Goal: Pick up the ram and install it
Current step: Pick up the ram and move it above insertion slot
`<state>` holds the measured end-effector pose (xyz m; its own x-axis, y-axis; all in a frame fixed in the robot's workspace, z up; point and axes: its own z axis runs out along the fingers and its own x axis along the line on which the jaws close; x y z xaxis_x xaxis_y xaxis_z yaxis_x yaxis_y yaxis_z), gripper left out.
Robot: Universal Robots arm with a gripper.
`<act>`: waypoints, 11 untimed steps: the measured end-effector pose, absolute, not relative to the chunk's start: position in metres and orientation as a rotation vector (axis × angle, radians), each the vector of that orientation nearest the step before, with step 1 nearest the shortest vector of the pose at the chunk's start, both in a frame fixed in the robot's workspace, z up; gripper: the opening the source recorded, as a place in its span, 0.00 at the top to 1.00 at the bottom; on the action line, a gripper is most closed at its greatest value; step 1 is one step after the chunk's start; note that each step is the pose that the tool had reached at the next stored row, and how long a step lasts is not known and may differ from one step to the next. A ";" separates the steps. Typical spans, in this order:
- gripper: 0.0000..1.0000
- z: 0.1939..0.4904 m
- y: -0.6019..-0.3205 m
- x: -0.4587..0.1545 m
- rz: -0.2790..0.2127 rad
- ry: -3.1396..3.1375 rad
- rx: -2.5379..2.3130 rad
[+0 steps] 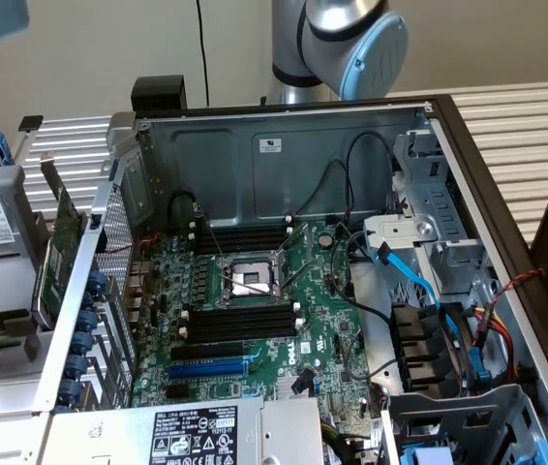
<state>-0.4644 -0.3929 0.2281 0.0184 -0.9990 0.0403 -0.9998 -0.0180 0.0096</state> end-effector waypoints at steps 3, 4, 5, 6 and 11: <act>0.62 0.223 -0.393 -0.464 0.034 -2.177 2.217; 0.62 0.221 -0.393 -0.464 0.034 -2.177 2.217; 0.62 0.219 -0.393 -0.464 0.034 -2.177 2.217; 0.62 0.218 -0.393 -0.464 0.034 -2.177 2.217; 0.62 0.211 -0.393 -0.464 0.033 -2.177 2.217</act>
<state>-0.4643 -0.3934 0.2114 0.0184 -0.9990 0.0396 -0.9998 -0.0180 0.0097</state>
